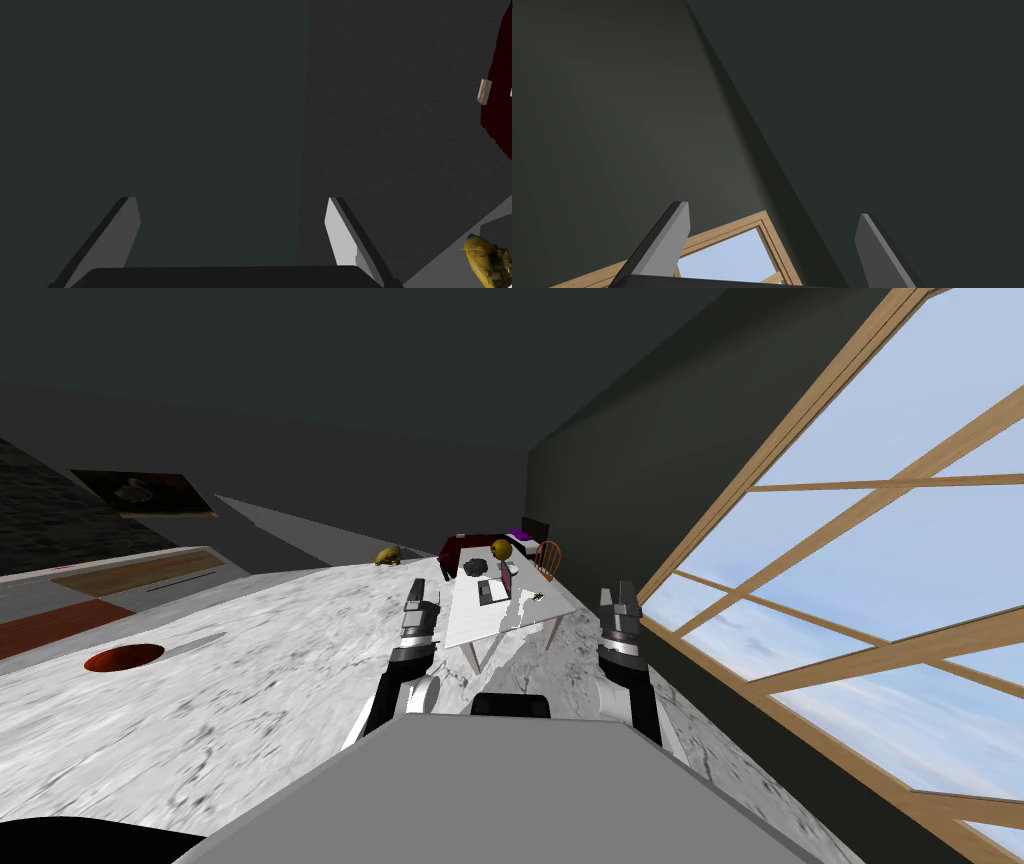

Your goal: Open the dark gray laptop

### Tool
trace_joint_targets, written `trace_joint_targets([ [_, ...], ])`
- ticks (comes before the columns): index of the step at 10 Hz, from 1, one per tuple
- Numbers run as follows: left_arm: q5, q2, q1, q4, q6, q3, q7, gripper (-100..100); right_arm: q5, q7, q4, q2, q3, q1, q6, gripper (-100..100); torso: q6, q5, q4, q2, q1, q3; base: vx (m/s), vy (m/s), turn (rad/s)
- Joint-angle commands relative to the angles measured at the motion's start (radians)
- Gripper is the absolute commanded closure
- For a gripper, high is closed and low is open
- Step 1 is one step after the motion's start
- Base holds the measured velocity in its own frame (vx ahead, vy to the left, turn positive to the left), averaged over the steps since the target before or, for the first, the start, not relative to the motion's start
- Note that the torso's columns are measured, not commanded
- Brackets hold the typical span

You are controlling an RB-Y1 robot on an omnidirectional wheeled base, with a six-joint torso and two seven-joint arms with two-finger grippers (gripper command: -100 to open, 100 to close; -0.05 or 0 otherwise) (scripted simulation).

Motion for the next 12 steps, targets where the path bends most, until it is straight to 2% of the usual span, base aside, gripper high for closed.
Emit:
trace_joint_targets([
  [1,0.0,0.0,0.0,0.0,0.0,0.0,0.0,0,0.0,0.0,0.0,0.0,0.0,0.0,0.0,0,0.0,0.0,0.041,0.04,0.0,-0.082,0.0,0.0,0.0],
  [9,0.0,0.0,0.0,0.0,0.0,0.0,0.0,0,0.0,0.0,0.0,0.0,0.0,0.0,0.0,0,0.0,0.0,0.617,0.618,0.0,-1.234,0.0,0.0,0.0],
  [10,-0.002,0.033,-0.003,0.002,0.007,0.006,-0.002,-100,0.0,0.0,0.0,0.0,0.0,0.0,0.0,0,0.0,0.0,0.691,0.691,0.0,-1.382,0.009,-0.011,-0.029],
  [12,-0.008,0.077,-0.011,0.007,0.023,0.02,-0.007,-100,0.0,0.0,0.0,0.0,0.0,0.0,0.0,0,0.0,0.0,0.734,0.734,-0.001,-1.471,0.015,-0.029,-0.05],
])
